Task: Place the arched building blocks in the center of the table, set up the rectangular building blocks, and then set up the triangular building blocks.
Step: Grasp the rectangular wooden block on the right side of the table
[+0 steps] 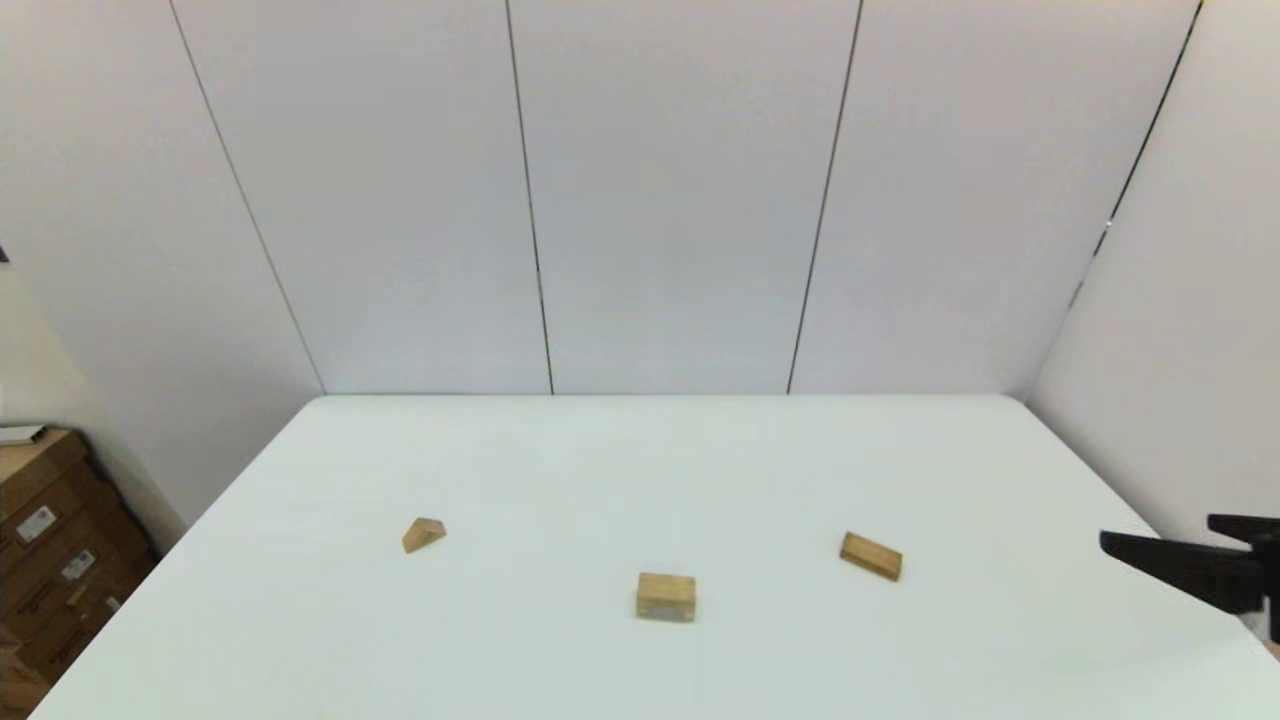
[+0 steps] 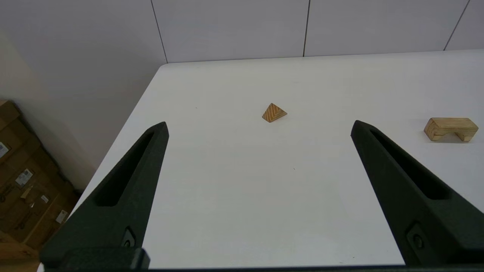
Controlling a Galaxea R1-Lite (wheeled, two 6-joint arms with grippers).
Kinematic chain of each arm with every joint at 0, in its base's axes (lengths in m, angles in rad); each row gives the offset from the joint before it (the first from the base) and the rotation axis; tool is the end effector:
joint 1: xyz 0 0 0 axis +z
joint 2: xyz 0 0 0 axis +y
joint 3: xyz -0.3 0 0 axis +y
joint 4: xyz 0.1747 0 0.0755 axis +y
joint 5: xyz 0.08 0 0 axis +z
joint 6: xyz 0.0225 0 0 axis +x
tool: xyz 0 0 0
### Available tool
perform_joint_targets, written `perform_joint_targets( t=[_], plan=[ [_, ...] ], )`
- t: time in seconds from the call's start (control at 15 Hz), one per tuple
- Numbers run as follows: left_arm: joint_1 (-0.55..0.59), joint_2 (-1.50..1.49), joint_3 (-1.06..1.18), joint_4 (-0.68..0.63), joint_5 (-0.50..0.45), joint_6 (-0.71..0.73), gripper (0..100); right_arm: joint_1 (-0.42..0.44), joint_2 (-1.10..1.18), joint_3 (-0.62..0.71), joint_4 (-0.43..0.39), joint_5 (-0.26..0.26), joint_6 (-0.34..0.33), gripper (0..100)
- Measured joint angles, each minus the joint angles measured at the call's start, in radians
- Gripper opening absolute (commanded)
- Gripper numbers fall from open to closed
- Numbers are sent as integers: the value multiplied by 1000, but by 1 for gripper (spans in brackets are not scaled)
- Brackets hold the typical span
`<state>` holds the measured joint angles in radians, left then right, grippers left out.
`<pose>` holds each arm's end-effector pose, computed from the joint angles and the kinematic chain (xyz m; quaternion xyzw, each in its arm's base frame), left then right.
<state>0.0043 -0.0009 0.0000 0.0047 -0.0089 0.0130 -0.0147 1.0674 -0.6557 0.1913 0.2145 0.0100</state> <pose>-0.0229 -0.0003 0.0750 0.0065 0.0019 -0.0023 1.0000 0.1296 0.0029 0.2042 0.0387 0.2955 0.0938 0.9499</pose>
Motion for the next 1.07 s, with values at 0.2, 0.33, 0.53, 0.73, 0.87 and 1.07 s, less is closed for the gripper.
perform_joint_targets(
  t=[0.2,0.33,0.53,0.73,0.87,1.07],
  plan=[
    [0,0,0,0,0,0,100,-9,191,-96,-16,1,7,100],
    [0,0,0,0,0,1,100,-11,289,-146,-21,5,6,100],
    [0,0,0,0,0,1,100,6,401,-193,-21,7,7,100],
    [0,0,0,0,0,1,100,8,506,-229,-22,4,0,100],
    [0,0,0,0,0,0,100,12,569,-256,-22,2,-5,100],
    [0,0,0,0,0,0,100,46,656,-287,-21,1,-31,100]
  ],
)
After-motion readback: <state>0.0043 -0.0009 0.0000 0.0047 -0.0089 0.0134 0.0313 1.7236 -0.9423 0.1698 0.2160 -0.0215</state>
